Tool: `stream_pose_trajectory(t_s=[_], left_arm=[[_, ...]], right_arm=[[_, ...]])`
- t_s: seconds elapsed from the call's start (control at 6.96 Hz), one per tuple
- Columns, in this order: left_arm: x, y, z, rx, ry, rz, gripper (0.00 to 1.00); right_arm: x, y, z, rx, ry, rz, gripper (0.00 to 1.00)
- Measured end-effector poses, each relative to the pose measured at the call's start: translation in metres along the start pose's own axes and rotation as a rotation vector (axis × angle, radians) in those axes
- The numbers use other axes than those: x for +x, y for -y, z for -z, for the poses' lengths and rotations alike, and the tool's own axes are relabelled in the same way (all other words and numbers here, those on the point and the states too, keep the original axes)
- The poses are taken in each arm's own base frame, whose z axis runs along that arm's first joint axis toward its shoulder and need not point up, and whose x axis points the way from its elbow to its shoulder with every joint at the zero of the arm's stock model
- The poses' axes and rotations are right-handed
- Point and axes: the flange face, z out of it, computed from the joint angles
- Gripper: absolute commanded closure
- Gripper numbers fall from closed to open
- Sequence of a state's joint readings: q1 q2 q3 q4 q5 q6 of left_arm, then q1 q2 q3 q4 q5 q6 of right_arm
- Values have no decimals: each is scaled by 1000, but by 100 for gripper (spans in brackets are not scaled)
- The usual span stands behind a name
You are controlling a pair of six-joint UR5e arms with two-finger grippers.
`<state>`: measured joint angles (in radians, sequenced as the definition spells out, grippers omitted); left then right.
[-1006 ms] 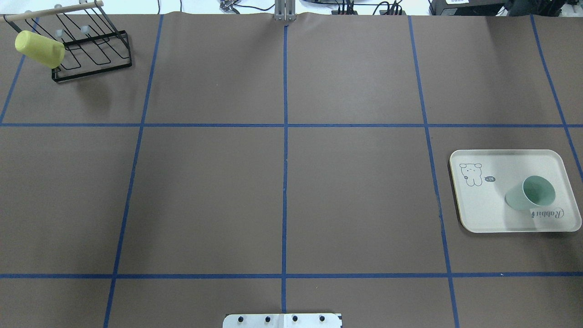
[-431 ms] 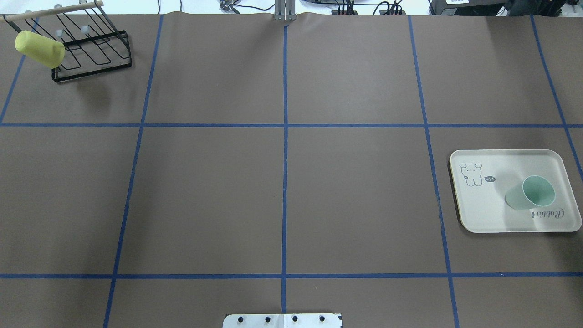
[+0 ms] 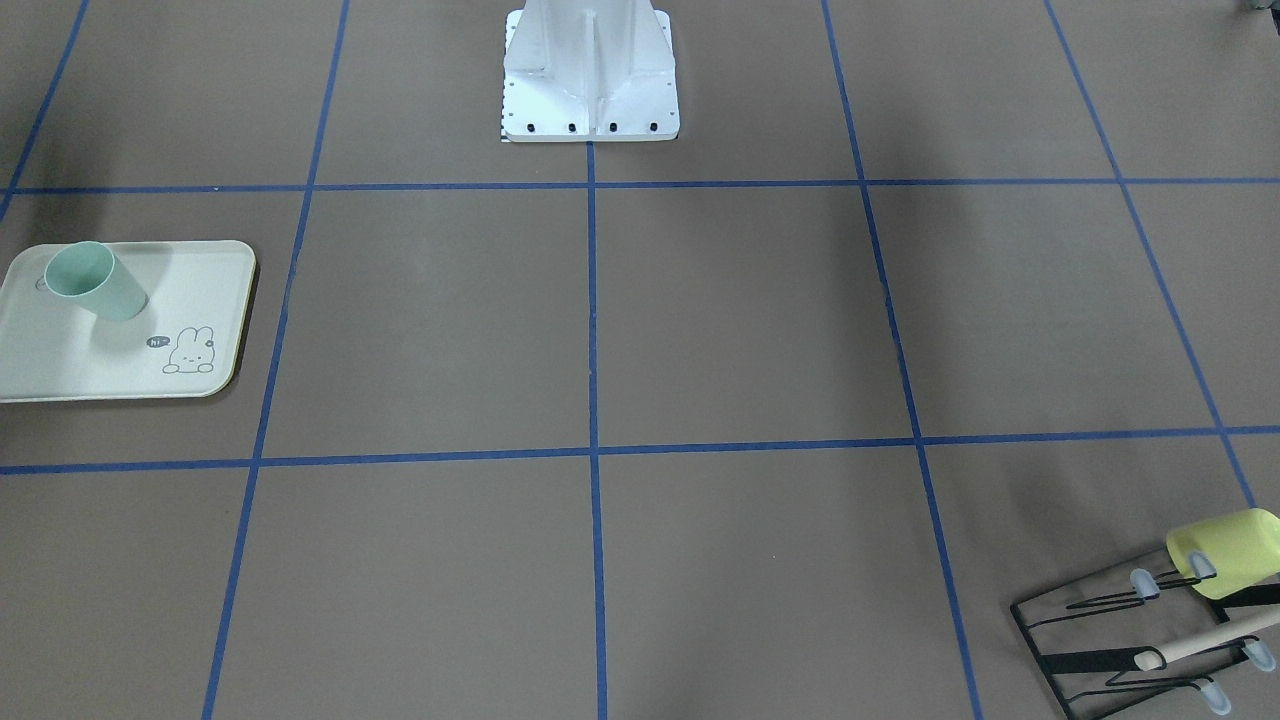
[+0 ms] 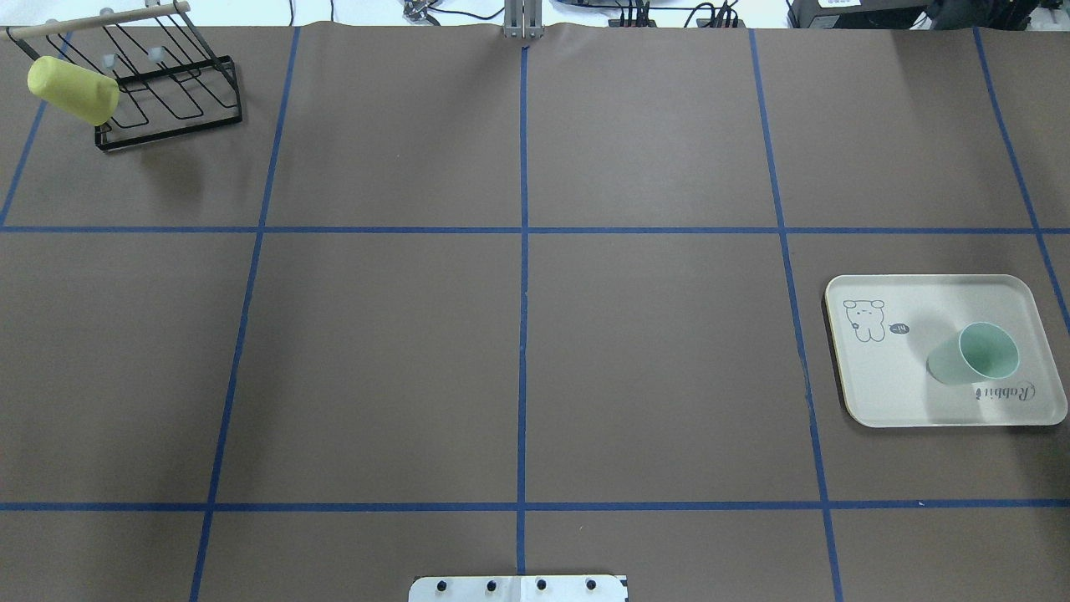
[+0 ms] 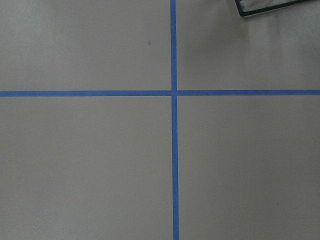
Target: Left arm grabs green cup and hands to right arm on tray
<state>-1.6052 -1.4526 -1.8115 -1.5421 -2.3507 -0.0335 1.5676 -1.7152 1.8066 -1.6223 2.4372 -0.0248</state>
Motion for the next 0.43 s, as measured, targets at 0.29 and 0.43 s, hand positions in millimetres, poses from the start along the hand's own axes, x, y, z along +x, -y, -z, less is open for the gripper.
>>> stream_pose_trajectory(t_s=[0.29, 0.43], left_arm=[[-5, -4, -8, -17, 2, 7, 0], [-9, -6, -13, -26, 2, 14, 0]], right_arm=[[0, 0, 3, 7, 1, 0, 0], [0, 1, 3, 9, 1, -2, 0]])
